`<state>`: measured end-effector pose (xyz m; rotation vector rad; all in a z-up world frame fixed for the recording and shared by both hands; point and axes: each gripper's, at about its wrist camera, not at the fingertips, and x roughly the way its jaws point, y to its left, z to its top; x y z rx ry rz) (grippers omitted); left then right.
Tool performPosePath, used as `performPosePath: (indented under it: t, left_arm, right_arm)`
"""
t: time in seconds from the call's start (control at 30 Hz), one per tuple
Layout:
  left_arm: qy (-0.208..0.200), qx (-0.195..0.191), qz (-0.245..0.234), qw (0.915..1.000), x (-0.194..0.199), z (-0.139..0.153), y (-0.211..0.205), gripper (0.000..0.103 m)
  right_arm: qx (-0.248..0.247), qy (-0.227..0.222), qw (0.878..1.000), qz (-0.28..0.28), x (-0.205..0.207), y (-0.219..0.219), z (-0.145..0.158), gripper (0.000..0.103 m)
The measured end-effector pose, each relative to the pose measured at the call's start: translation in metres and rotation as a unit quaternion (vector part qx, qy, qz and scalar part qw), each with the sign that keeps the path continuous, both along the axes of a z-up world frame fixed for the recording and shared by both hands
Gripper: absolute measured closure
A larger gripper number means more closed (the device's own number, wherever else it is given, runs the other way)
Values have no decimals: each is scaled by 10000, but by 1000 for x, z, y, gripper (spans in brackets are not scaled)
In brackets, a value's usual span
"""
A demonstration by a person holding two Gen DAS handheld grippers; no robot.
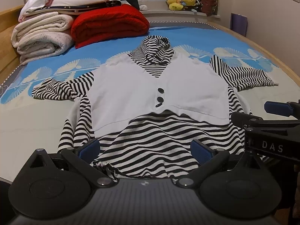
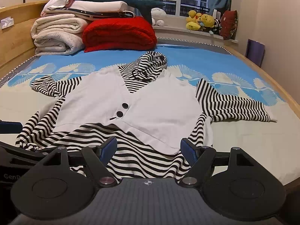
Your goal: Fold small clothes
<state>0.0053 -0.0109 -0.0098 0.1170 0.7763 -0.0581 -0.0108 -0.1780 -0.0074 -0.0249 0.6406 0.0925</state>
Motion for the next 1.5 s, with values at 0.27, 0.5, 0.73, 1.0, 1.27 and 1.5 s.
performPosePath:
  t: [0.27, 0.5, 0.73, 1.0, 1.27, 1.5]
  left_arm:
    - [2, -3, 7, 10000, 0, 0, 0, 1]
    - [-4, 2, 12, 10000, 0, 0, 1, 1]
    - [-55, -8, 67, 10000, -1, 0, 1, 1]
    - [-406, 91, 7, 9991, -6, 5, -3, 5]
    - [-845, -140, -34, 9963, 28, 48, 17, 26]
    - [-1345, 262, 437, 9896, 107, 79, 39, 34]
  right_arm:
    - [47, 66, 10000, -40, 1, -1, -1, 27]
    - [57, 112, 9999, -41, 2, -1, -1, 27]
    - [47, 61, 10000, -39, 2, -1, 0, 27]
    - [-28, -94, 10000, -14, 0, -1, 3, 27]
    - [101, -292, 9991, -291, 1, -14, 12, 34]
    - [201, -306, 9981, -489, 5, -29, 13, 49]
